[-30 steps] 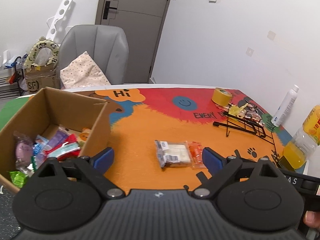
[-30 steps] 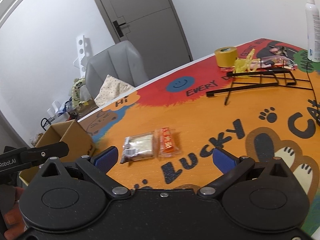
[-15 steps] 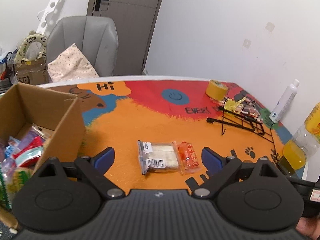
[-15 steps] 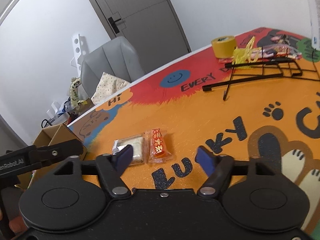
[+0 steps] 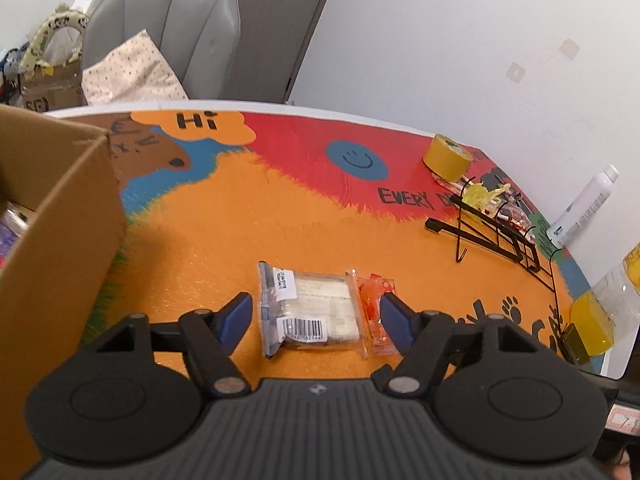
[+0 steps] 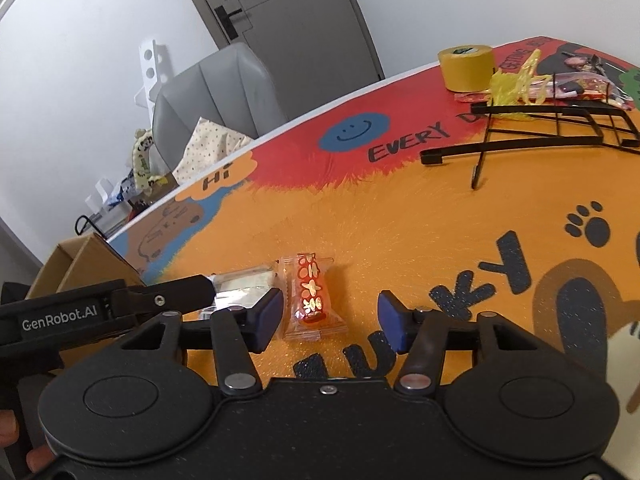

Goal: Organize snacks
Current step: 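Grasp the bread packet with the left gripper while the right grasps the orange candy packet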

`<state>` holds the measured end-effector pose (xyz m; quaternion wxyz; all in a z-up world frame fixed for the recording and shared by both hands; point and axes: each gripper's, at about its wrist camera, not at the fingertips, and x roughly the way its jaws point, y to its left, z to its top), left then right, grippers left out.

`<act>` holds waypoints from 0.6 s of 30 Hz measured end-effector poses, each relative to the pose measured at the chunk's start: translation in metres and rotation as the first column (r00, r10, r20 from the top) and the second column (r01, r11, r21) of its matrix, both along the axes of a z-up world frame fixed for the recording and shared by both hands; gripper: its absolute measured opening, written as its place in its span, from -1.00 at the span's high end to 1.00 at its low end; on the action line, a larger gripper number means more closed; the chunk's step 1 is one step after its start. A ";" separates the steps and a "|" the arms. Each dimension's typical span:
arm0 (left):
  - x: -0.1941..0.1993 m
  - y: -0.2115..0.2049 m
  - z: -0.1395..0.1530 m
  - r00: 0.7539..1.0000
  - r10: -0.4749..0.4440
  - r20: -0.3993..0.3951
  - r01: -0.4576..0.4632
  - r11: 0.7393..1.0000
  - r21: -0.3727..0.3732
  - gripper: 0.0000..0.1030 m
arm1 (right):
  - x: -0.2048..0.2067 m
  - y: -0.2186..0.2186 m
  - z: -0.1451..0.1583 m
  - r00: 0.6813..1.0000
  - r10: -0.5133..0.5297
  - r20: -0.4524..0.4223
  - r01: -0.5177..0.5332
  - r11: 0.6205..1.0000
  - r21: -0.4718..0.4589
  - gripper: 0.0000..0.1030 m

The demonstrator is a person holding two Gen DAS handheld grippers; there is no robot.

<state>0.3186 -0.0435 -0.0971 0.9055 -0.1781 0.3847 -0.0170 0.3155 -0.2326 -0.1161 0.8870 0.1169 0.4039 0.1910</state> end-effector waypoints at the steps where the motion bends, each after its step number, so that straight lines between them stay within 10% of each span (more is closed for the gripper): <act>1: 0.003 0.001 -0.002 1.000 0.006 -0.007 -0.006 1.000 -0.010 -0.33 | 0.002 0.002 -0.002 1.000 0.003 -0.003 -0.003 1.000 -0.006 0.00; 14: 0.024 0.002 -0.020 0.998 0.017 -0.057 -0.018 0.999 -0.026 -0.31 | 0.013 0.020 -0.010 0.999 0.042 0.008 -0.041 0.997 -0.067 0.03; 18: 0.030 -0.001 -0.023 0.998 0.020 -0.068 -0.021 1.000 -0.020 -0.33 | 0.013 0.022 -0.011 0.999 0.045 0.015 -0.043 0.994 -0.102 0.48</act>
